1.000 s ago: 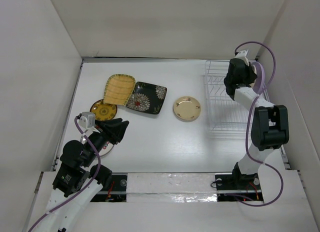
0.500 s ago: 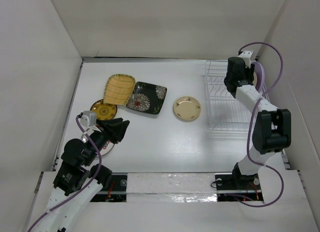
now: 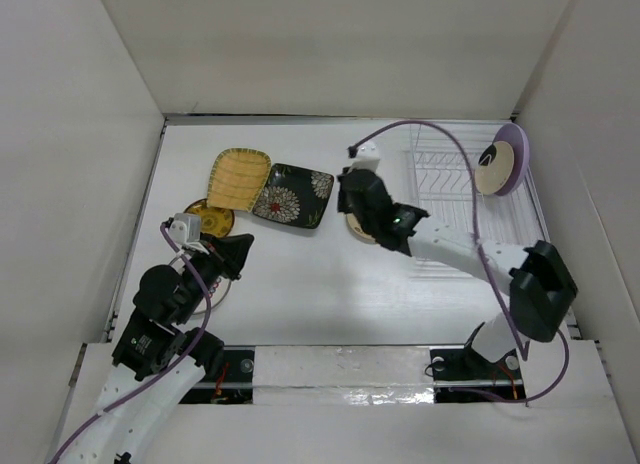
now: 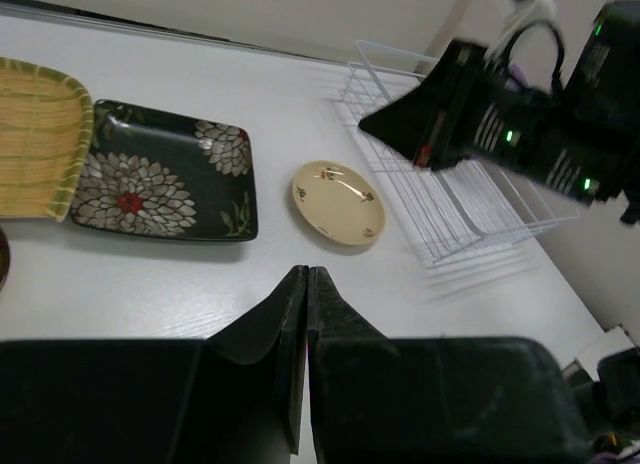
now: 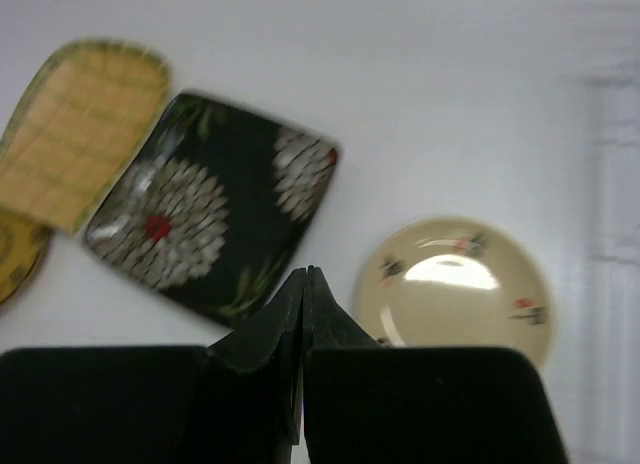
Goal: Load the plates into the dish rack
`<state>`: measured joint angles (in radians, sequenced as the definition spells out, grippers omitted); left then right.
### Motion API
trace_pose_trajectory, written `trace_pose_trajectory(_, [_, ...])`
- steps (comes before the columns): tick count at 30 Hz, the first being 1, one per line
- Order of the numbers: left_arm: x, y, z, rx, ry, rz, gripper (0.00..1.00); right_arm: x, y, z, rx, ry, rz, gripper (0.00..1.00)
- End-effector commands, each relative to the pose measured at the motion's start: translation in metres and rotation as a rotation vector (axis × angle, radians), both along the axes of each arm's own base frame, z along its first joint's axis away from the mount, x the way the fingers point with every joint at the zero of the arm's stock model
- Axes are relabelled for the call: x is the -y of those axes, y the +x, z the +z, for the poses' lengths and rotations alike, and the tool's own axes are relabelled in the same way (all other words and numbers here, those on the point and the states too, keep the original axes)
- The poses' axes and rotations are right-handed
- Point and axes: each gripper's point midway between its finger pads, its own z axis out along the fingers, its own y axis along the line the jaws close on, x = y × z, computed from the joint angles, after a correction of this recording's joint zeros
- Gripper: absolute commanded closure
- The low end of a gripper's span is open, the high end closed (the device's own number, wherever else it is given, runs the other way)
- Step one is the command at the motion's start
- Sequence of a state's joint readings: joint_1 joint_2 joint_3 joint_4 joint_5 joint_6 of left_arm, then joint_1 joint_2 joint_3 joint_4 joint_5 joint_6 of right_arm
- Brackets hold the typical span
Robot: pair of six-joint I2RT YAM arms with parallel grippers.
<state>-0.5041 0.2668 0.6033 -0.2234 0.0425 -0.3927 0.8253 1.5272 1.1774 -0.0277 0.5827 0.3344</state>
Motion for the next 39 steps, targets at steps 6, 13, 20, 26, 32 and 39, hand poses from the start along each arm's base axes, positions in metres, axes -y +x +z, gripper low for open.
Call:
trace_pose_trajectory(6, [-0.032,0.010,0.024,0.039,-0.037,0.186,0.96,-0.203,-0.090,-0.058,-0.204,0.292,0.402,0.83])
trace_pose_trajectory(13, [-0.031,0.013,0.020,0.025,-0.036,0.189,0.74,-0.294,-0.130,-0.117,-0.413,0.451,0.557,0.50])
trace_pose_trajectory(20, [-0.025,0.017,0.014,0.002,-0.015,0.166,0.73,-0.325,-0.137,-0.143,-0.530,0.569,0.571,0.49])
trace_pose_trajectory(26, [-0.026,0.015,0.016,0.013,-0.020,0.165,0.73,-0.331,-0.145,-0.175,-0.636,0.634,0.542,0.49])
trace_pose_trajectory(32, [-0.024,0.012,0.020,0.031,-0.022,0.145,0.73,-0.330,-0.156,-0.193,-0.724,0.709,0.524,0.66])
trace_pose_trajectory(39, [-0.026,0.009,0.024,0.050,-0.034,0.149,0.72,-0.311,-0.159,-0.169,-0.671,0.733,0.499,1.00])
